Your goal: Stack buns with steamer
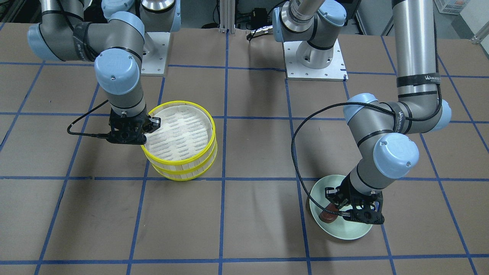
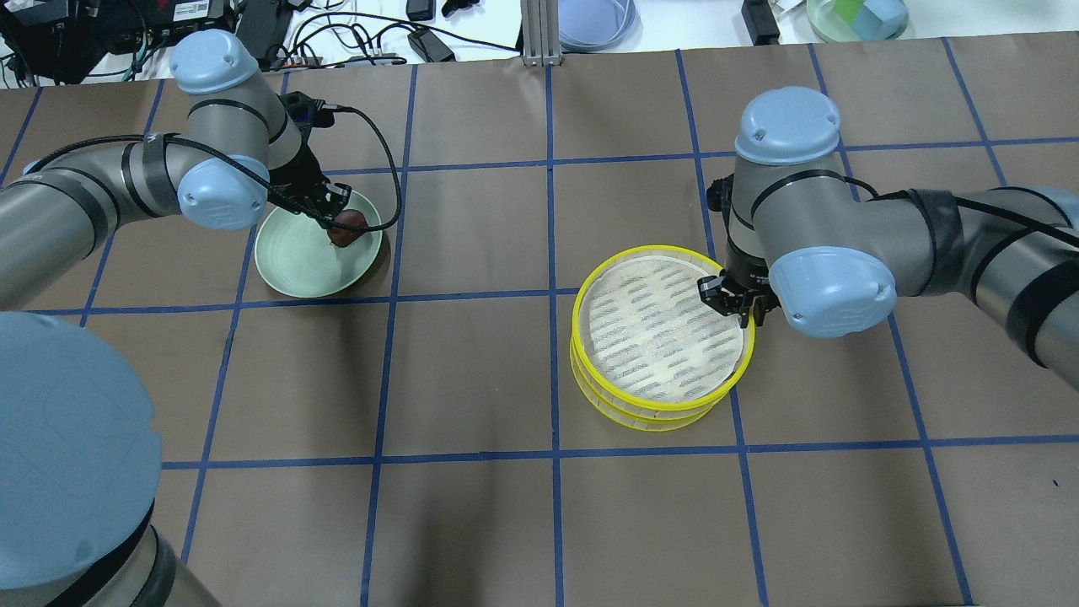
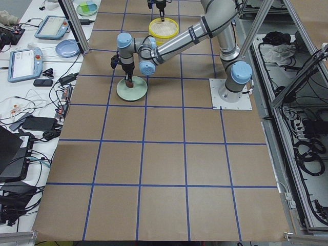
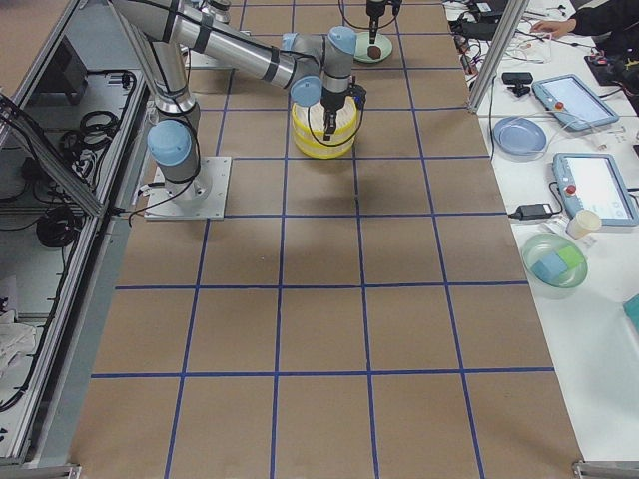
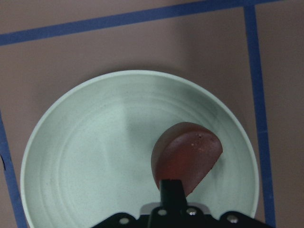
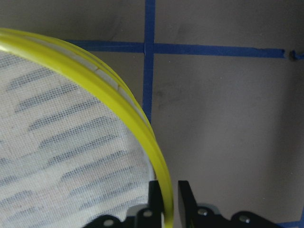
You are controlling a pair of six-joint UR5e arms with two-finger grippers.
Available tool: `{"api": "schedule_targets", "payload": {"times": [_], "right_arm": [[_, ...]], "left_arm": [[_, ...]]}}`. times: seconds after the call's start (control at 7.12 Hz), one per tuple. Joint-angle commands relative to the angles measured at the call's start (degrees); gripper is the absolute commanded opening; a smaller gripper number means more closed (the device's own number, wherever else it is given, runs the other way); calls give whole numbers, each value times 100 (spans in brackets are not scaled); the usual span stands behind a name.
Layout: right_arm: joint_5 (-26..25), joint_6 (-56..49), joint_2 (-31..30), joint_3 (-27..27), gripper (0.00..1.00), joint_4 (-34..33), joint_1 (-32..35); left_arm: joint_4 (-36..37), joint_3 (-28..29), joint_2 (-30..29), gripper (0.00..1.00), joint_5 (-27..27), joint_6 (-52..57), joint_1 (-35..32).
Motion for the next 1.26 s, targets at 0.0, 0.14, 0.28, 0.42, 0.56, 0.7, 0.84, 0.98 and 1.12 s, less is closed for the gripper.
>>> {"api": "schedule_targets", "payload": {"times": [0.0,0.14,0.28,0.42,0.56,0.7,0.84,0.98,1.12], "right_arm": [[66,68,-92,-531,100,81,-8],[93,60,-319,-1100,100,900,-8],[432,68,-582,-1794,100,1839,-8],[497,68,-881,-2392,100,2536,-17],[593,77,-1005,-2885,100,2917,-34],[655,77,-1007,-3230,100,3321,-34],[682,77,-1007,-3224,100,3351,-26],[734,77,-998,-3224,100,3290,-26],[735,77,-972,-3216,100,2863,-26]], "left_arm": [[22,58,-95,100,-39,32,4],[30,76,-148,100,-31,15,4],[31,137,-157,100,-39,-3,4],[31,138,-201,100,-48,-3,4],[31,138,-280,100,-300,-38,4],[31,120,-298,100,-329,-38,4],[22,42,-333,100,-347,-29,4],[30,50,-333,98,-321,23,12],[48,76,-333,80,-321,23,4]]}}
